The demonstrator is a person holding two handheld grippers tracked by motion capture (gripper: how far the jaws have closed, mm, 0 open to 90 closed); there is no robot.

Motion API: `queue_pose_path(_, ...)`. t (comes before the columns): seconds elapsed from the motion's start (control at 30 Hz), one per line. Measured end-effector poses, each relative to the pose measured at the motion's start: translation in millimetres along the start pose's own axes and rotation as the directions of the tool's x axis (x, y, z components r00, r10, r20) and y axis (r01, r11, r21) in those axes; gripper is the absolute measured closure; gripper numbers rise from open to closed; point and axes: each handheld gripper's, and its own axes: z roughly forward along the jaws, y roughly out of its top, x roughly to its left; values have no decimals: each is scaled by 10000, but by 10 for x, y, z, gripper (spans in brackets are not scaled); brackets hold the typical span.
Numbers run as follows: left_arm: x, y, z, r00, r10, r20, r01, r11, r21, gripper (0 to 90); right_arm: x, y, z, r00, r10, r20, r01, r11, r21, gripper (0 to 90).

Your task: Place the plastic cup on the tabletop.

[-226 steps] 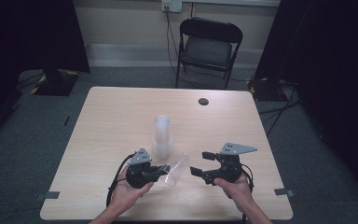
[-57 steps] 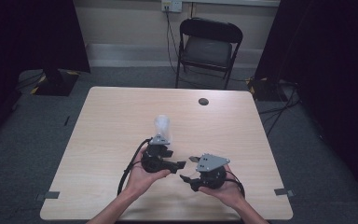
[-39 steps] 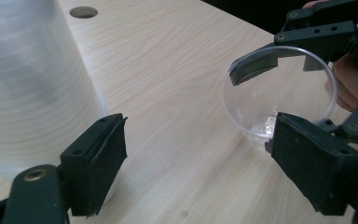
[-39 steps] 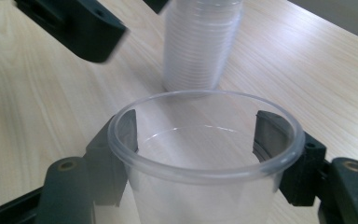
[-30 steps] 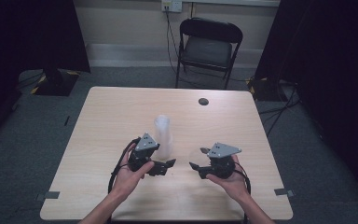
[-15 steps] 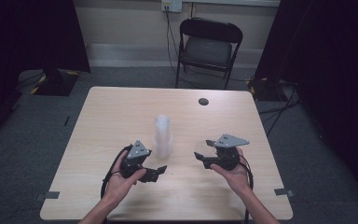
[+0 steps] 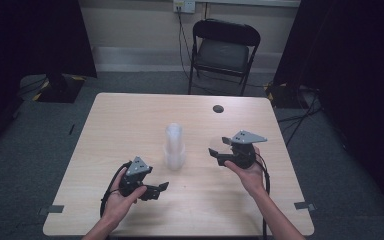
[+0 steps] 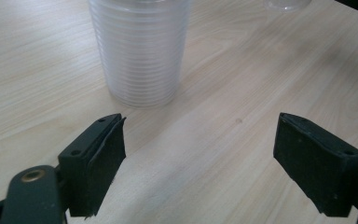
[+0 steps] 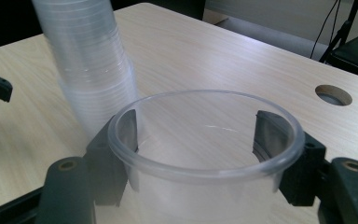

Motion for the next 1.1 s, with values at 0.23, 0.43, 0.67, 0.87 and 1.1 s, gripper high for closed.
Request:
queue_pose_path(0.23, -10, 0, 4, 9999, 145, 11, -145, 9999, -19, 164, -53, 71, 101, 9998, 33, 179, -29, 9998, -210, 308)
queue_pose_path(0.43, -1, -19, 4, 9995, 305, -42, -305, 9995, 77, 164, -141, 127, 153, 9983, 340, 471, -319, 9985, -453, 309)
queue_pose_path(0.67, 17, -24, 1, 9998, 193, -32, -192, 9998, 45, 167, -228, 137, 260, 9953, 626, 742, -585, 9967, -571, 309)
queue_pose_path(0.87, 30, -30, -3, 9999, 101, -66, -100, 9999, 70, 167, -296, 141, 418, 9917, 857, 955, -803, 9950, -597, 309)
queue_pose_path(1.1, 56, -43, 13, 9994, 159, -320, -155, 9998, 146, 176, -385, 86, 600, 9866, 1217, 1090, -1158, 9915, -593, 305)
